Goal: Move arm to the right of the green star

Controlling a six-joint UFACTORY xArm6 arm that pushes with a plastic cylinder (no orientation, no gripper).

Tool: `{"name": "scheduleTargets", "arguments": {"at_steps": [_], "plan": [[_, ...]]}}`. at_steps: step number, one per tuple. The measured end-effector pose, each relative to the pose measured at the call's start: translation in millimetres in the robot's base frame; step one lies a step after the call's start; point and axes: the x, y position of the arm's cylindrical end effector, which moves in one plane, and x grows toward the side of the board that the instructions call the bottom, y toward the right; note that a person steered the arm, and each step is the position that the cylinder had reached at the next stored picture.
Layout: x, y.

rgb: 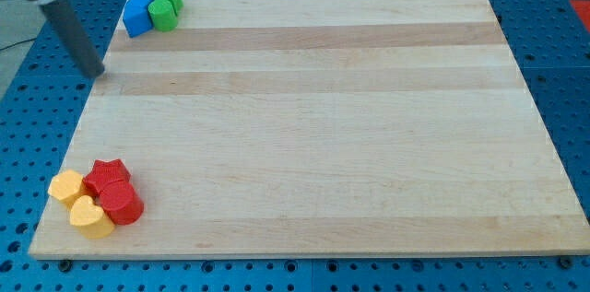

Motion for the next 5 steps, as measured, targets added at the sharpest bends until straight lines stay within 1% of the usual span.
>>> {"name": "scheduleTargets", "arguments": {"at_steps": [1, 2, 3, 4, 5], "plan": [[-27, 25], [-6, 65], [-6, 133], [-71, 187], [-138, 190]]}}
